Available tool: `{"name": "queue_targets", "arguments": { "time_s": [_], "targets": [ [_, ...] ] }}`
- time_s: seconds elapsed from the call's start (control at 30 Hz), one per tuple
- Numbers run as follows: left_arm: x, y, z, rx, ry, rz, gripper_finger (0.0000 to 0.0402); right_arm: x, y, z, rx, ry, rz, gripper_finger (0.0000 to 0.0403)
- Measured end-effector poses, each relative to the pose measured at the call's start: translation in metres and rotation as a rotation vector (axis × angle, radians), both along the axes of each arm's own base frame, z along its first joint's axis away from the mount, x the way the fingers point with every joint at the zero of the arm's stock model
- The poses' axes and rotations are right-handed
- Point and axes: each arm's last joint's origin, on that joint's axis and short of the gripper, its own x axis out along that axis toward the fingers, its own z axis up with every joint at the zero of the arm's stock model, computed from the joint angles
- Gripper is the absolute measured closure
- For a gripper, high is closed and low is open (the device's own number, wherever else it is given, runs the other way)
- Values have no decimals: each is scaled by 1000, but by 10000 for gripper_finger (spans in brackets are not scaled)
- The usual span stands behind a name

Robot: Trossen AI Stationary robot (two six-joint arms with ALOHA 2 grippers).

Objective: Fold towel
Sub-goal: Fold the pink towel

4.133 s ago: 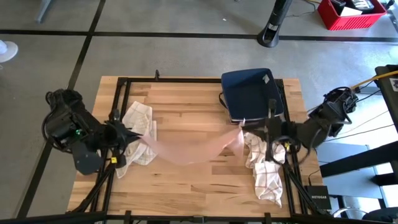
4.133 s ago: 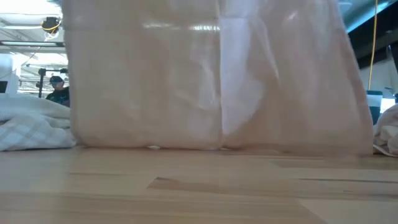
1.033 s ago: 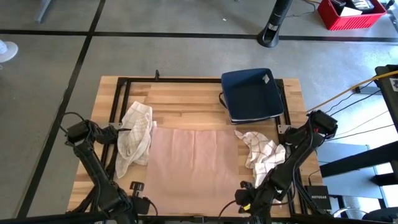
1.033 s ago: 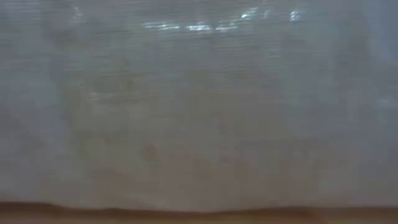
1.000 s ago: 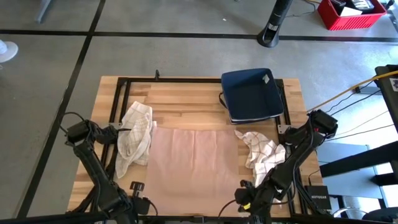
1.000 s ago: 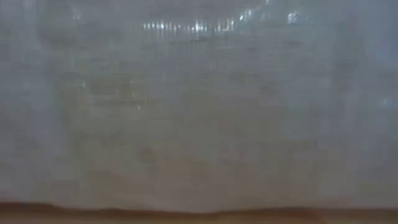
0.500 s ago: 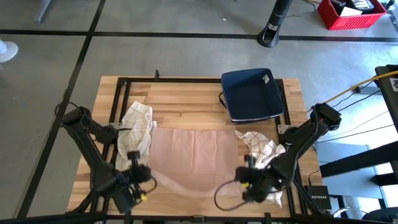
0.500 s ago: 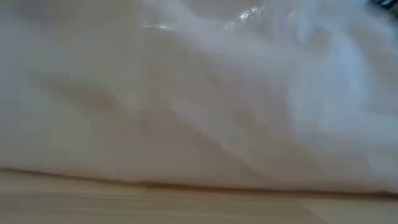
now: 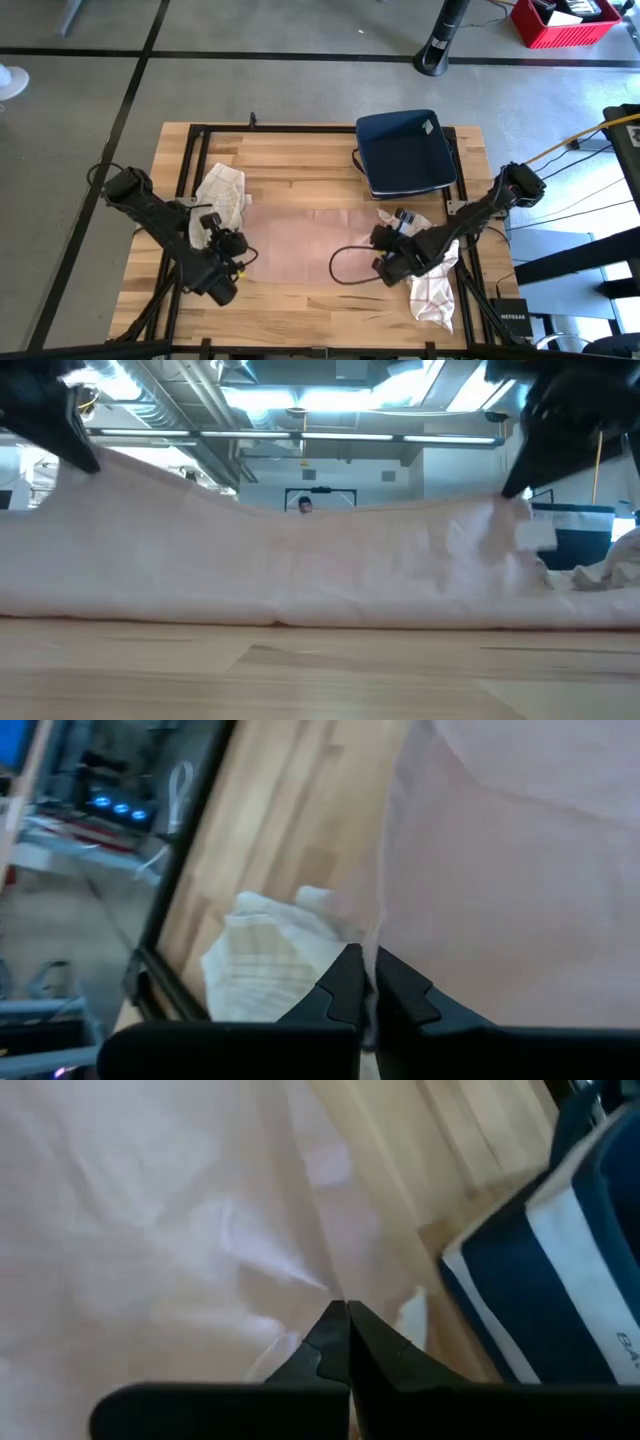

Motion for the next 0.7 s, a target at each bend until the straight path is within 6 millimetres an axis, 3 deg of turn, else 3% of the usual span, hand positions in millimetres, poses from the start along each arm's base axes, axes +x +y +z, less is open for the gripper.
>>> {"name": "queue_targets", "arguments": {
  "time_s": [0.27,0.7],
  "targets": [
    [0,15,-29,37,-26,-4,400,-6,-19,-28,-15,27,-80,402],
    [5,35,-48,60,-27,34,400,-6,-26,-30,-52,9,-122,402]
  ]
}}
